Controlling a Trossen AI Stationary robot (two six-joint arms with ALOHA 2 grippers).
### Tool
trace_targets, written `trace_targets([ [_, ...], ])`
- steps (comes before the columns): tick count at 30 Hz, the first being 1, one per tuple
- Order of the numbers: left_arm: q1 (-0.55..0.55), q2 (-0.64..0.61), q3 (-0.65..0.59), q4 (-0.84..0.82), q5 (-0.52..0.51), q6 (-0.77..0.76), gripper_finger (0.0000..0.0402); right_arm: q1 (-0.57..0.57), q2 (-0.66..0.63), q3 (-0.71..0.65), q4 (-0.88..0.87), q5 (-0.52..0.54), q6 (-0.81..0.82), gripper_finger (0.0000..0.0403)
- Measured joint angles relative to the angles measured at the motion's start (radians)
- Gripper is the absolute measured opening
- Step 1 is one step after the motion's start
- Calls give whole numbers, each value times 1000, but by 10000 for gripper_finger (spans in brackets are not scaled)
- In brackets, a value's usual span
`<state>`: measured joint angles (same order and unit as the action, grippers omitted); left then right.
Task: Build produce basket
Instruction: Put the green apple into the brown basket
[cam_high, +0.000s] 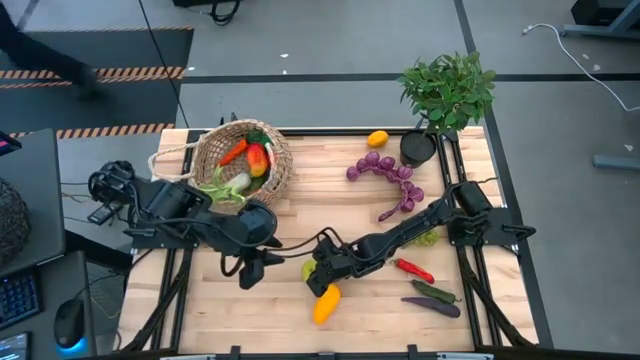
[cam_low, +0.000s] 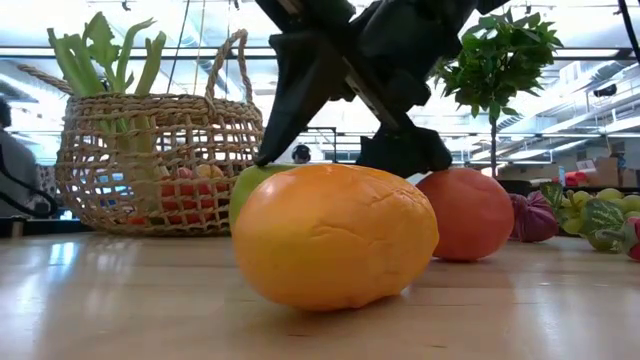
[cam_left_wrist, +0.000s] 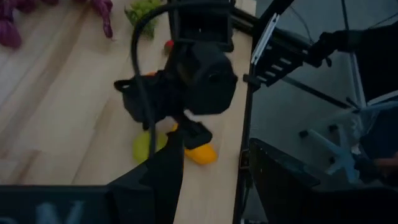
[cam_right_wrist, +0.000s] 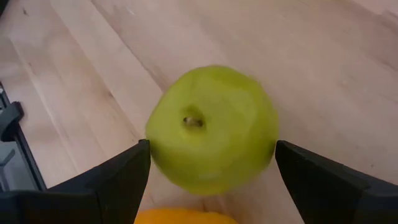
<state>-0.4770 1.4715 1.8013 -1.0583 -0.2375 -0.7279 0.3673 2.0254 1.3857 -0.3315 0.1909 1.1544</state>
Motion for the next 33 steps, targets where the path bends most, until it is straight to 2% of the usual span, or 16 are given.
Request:
trace_targets([
  [9, 0, 0, 0, -365, 0, -47, 177, -3, -16, 1, 11, 0, -4, 348],
  [15, -1, 0, 0, -389, 0, -46, 180, -20, -30, 2, 13, 21, -33, 348],
  [19, -5, 0, 0, -389, 1, -46, 175, -30, -30, 2, 22, -21, -71, 348],
  [21, -5, 0, 0, -388, 3, -47, 173, -31, -30, 2, 48, -64, -161, 348],
  [25, -5, -1, 0, -389, 37, -46, 173, -26, -31, 9, 68, -185, -456, 348],
  [28, -5, -8, 0, -392, 85, -47, 173, -21, -31, 36, -49, -172, -560, 348],
  [33, -5, -8, 0, -393, 98, -65, 173, -24, -31, 40, -86, -145, -627, 348],
])
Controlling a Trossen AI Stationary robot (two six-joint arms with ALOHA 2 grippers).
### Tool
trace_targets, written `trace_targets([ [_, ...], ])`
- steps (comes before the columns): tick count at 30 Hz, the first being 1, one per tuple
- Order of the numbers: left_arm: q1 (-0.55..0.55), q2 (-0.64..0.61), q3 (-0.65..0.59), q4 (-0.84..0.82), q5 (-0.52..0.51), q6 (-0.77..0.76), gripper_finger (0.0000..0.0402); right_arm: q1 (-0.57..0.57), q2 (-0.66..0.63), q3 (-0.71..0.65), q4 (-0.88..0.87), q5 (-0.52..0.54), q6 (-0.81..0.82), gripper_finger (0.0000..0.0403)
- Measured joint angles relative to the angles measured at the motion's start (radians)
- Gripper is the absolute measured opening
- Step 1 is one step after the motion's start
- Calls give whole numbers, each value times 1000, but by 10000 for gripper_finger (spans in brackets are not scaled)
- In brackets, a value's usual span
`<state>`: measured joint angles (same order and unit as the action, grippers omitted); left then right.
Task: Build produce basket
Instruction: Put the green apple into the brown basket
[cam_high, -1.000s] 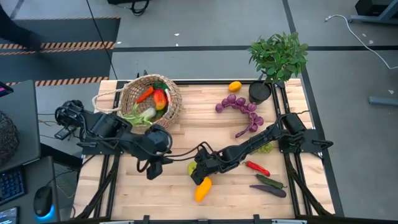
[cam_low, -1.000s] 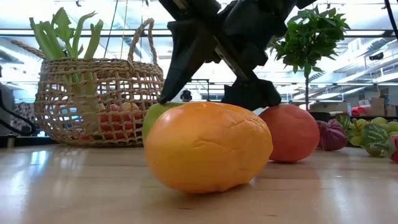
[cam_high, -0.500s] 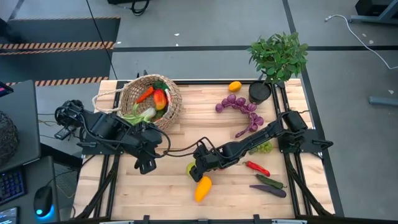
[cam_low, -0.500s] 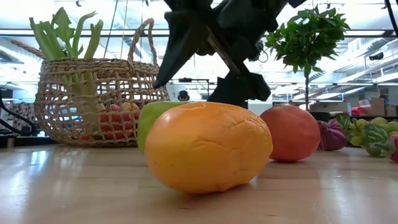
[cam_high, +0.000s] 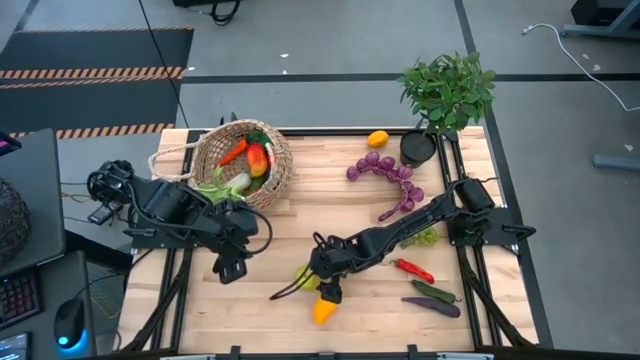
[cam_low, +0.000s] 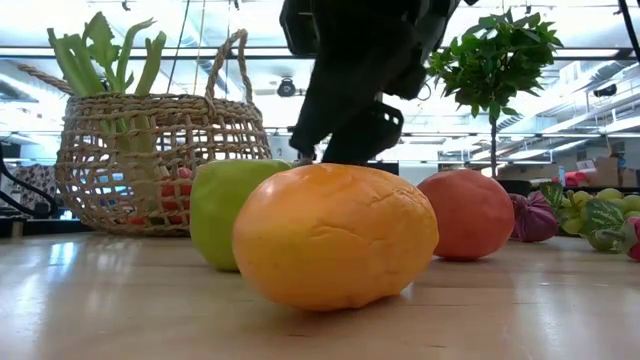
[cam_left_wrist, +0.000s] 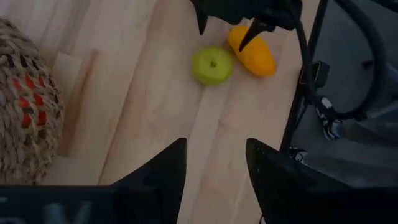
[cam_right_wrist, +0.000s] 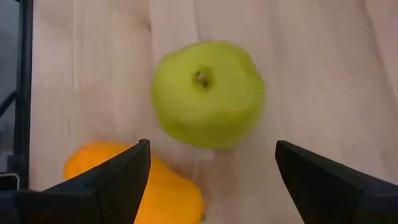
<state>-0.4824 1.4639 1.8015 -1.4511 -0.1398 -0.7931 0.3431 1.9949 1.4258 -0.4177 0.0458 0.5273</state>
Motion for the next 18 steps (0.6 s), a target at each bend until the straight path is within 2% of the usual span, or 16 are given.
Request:
trace_targets([
  [9, 0, 0, 0, 0, 6, -5, 173, 17, 0, 0, 89, 21, -48, 348],
  [13, 0, 0, 0, 0, 6, 29, 172, 43, 0, 0, 72, 45, -121, 348],
  [18, 1, 0, 0, -1, 6, 86, 173, 48, 0, 0, 103, 68, -135, 348],
])
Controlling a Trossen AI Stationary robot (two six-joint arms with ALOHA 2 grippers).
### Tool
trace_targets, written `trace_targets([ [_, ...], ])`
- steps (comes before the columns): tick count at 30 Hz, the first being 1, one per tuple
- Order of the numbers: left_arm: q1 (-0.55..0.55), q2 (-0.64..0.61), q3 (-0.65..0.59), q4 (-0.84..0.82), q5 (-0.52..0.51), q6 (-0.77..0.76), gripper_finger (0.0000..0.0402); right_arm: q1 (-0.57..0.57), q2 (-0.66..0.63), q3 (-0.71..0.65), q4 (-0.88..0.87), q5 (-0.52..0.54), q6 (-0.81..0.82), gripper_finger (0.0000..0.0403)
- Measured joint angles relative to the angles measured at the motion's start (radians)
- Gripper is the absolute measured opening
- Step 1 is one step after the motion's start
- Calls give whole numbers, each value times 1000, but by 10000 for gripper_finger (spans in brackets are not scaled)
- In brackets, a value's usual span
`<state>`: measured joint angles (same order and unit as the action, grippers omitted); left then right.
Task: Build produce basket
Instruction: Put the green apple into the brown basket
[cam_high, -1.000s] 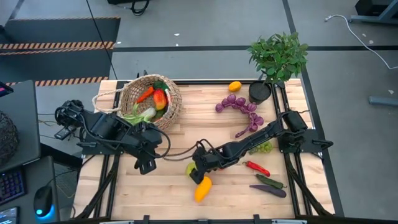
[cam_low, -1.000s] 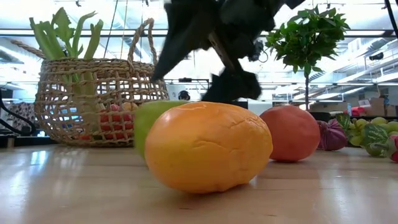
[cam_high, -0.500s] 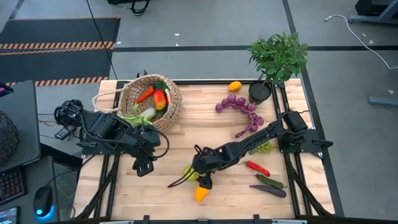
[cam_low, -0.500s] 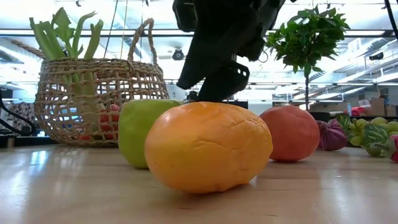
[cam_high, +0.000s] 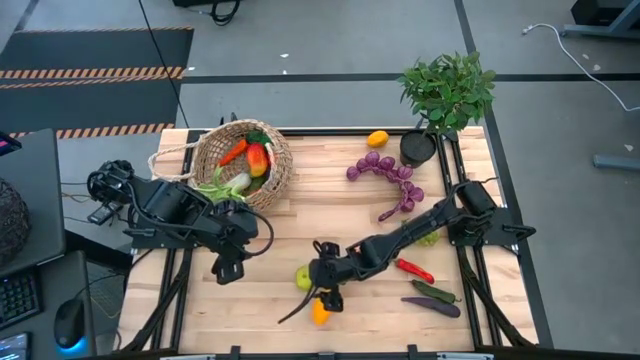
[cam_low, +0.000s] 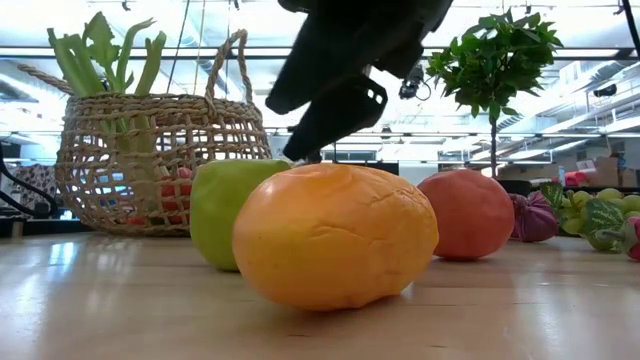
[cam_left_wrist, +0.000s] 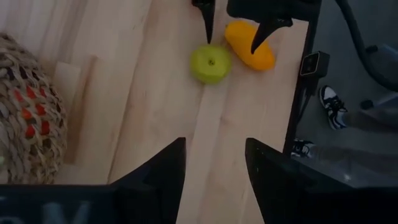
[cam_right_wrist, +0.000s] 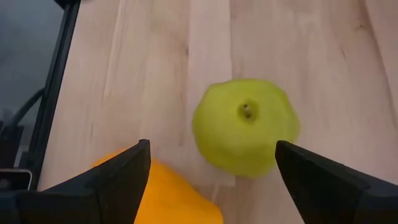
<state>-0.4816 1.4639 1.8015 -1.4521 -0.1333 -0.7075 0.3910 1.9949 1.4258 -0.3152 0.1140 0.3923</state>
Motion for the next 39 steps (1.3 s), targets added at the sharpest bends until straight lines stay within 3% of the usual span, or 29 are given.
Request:
trace_targets([
  [14, 15, 0, 0, -35, 0, 81, 174, -49, -3, 0, 33, -19, 45, 398],
  [29, 23, 2, 0, -31, 0, -269, 172, -54, 63, -8, 105, 4, -249, 400],
  [39, 23, 3, 0, 17, -9, -457, 172, -53, 83, -8, 135, 20, -287, 393],
])
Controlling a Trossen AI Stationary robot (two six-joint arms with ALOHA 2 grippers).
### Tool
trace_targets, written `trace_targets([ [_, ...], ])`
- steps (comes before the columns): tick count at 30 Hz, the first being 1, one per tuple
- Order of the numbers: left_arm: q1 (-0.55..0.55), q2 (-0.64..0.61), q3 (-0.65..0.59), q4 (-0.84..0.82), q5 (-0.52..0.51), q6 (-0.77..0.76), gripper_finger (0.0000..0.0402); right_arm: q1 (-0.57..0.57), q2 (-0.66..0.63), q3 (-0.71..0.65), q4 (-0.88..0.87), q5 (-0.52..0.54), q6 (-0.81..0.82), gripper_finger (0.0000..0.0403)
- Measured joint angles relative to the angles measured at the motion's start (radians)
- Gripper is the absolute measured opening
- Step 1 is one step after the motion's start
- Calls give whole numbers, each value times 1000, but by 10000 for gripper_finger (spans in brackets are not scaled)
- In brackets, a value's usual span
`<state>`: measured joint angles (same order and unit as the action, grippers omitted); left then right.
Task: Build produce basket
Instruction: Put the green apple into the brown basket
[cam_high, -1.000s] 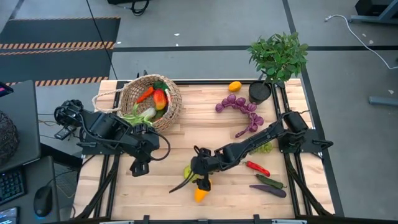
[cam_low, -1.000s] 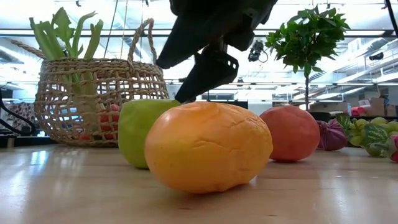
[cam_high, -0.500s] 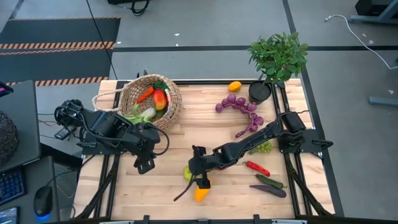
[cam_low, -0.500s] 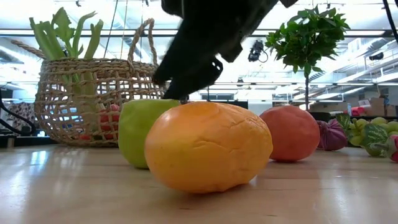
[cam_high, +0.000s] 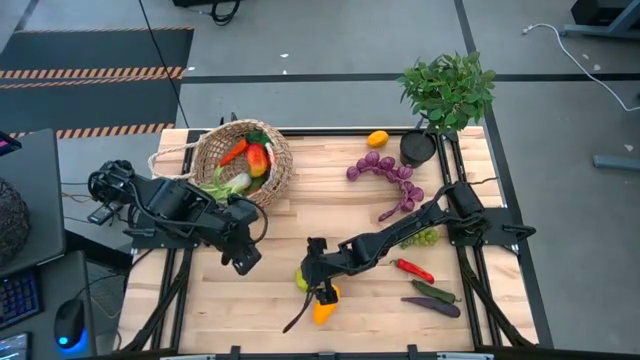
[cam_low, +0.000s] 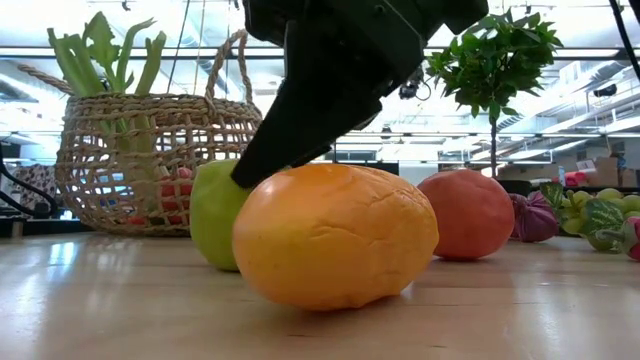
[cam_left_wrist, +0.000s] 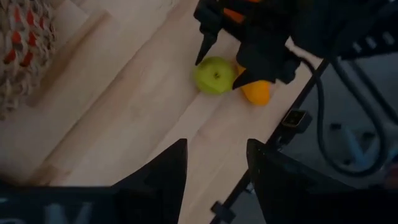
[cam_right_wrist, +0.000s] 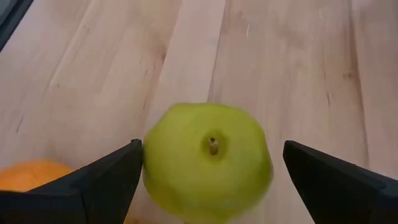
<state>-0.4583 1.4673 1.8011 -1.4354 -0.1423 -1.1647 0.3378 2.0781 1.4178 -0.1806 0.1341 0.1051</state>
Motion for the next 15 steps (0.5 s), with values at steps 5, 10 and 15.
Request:
trace_targets([
  [5, 0, 0, 0, 40, -2, -24, 172, -1, 0, 0, -7, -2, -3, 355],
  [10, 0, 0, 0, 45, -7, -2, 172, -1, 0, 0, -8, -3, 1, 302],
  [15, 0, 0, 0, 45, -7, 76, 172, -10, -14, 0, -25, -5, 59, 282],
])
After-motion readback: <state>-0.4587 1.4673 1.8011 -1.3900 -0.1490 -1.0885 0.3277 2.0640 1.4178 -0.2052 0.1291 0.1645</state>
